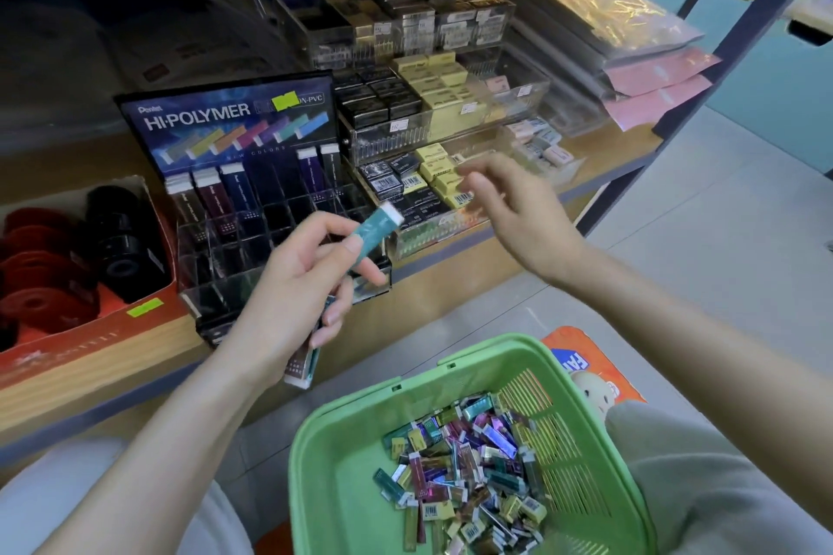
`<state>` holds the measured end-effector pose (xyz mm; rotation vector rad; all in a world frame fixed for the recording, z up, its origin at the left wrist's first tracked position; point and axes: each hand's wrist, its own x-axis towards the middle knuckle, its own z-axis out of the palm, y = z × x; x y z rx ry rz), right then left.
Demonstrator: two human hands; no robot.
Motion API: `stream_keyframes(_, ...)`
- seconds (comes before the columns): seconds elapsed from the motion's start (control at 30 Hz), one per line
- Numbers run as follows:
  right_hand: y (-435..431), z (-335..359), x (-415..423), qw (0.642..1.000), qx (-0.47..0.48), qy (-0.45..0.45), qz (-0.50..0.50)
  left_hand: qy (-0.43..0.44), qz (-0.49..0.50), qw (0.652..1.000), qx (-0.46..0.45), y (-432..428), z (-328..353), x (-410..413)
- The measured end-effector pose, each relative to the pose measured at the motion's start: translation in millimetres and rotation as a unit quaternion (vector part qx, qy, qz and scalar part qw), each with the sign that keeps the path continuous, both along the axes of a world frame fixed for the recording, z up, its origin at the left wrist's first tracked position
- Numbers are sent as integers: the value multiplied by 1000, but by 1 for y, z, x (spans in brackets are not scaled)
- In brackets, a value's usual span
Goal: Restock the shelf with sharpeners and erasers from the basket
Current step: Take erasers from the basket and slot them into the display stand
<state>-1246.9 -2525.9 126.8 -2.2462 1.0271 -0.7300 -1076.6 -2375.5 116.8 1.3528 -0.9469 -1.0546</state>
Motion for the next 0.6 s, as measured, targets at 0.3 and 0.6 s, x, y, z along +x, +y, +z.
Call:
stream_keyframes(0.3, 69, 11, -9, 978, 186, -20, 95, 29, -2, 1000, 11, 6, -5, -34)
stream_keyframes(0.6, 129, -28, -2, 896, 442, -3, 33, 126, 198, 970, -65, 12, -2, -37)
